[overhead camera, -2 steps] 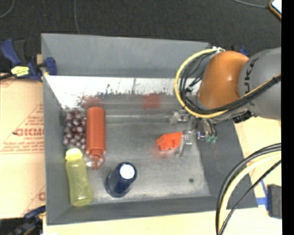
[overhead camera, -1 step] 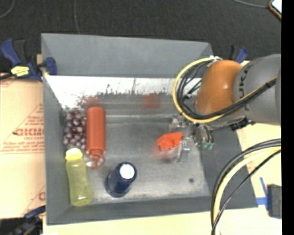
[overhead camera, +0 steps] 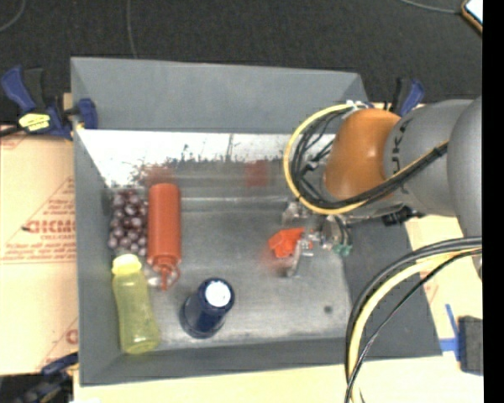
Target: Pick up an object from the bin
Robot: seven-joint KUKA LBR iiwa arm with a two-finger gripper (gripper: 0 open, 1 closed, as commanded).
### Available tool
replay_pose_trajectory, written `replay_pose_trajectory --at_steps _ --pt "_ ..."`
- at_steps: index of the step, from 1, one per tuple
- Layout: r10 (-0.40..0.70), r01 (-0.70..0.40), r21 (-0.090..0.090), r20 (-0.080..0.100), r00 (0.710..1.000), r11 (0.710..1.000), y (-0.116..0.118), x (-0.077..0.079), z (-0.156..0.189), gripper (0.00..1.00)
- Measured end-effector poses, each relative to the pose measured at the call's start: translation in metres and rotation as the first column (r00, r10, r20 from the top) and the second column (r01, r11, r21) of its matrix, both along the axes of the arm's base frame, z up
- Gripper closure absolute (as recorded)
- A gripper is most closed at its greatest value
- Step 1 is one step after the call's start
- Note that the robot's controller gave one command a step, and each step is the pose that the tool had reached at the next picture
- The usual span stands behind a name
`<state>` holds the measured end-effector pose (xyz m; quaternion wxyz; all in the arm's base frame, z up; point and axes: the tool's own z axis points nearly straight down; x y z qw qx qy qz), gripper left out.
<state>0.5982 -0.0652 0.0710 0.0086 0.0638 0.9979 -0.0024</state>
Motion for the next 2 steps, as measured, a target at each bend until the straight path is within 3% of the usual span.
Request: replay_pose_trajectory --at_steps 1,2 --pt "0.081 -0.081 -0.001 -0.011 0.997 0.997 0.0016 -0.0065 0.0002 1.0" --pt "0.083 -0.083 -0.001 -0.011 0.997 0.997 0.0017 -0.0066 0.0004 1.0"
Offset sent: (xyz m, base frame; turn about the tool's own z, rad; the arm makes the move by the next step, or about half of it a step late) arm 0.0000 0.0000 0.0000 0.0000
